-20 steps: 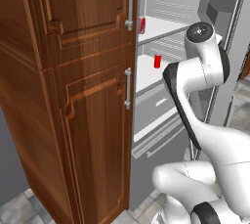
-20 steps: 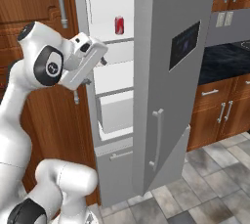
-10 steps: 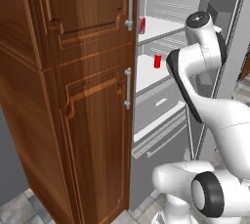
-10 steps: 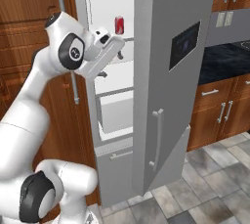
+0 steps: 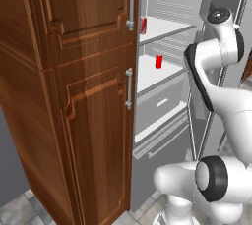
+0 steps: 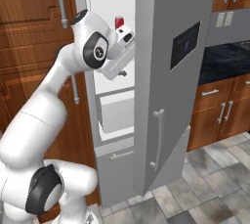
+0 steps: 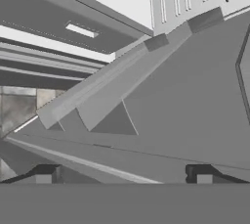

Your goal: Open the fridge, grab two sodas, and place both sodas inside the bowl with ice on the dining counter.

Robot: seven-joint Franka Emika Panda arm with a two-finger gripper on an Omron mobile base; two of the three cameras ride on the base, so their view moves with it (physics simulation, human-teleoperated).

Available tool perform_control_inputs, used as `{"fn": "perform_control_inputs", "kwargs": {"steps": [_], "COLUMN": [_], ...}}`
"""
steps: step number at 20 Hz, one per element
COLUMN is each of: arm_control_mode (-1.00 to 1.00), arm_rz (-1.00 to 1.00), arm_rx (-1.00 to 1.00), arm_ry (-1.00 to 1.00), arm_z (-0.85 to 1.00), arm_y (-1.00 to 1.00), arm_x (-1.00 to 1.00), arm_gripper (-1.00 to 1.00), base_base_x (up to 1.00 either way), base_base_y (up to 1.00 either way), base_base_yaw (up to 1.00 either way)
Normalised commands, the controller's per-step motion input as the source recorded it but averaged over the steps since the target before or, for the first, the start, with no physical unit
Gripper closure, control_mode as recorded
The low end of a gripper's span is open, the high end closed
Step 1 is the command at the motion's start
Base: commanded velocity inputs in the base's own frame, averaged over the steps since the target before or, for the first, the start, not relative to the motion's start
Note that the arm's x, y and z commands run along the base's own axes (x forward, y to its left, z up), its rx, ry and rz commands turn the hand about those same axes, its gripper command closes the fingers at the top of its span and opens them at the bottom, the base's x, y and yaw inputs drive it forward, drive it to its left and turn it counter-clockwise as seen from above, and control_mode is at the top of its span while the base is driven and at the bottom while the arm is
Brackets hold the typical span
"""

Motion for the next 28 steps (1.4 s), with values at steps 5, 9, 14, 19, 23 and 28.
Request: {"fn": "perform_control_inputs", "kwargs": {"steps": [5, 9, 14, 19, 23, 28], "arm_control_mode": [-1.00, -1.00, -1.00, -1.00, -1.00, -1.00], "arm_rz": [0.00, 0.00, 0.00, 0.00, 0.00, 0.00], "arm_rx": [0.00, 0.00, 0.01, 0.02, 0.03, 0.03], "arm_ry": [0.00, 0.00, 0.00, 0.00, -0.01, -0.09], "arm_z": [0.00, 0.00, 0.00, 0.00, 0.05, 0.25], "arm_y": [-0.84, -0.99, -1.00, -1.00, -1.00, -0.90], "arm_x": [0.00, 0.07, 0.10, 0.05, -0.03, -0.30], "arm_gripper": [-1.00, -1.00, -1.00, -1.00, -1.00, -1.00], "base_base_x": [0.00, 0.00, 0.00, 0.00, 0.00, 0.00], "base_base_y": [0.00, 0.00, 0.00, 0.00, 0.00, 0.00], "base_base_yaw": [0.00, 0.00, 0.00, 0.00, 0.00, 0.00]}}
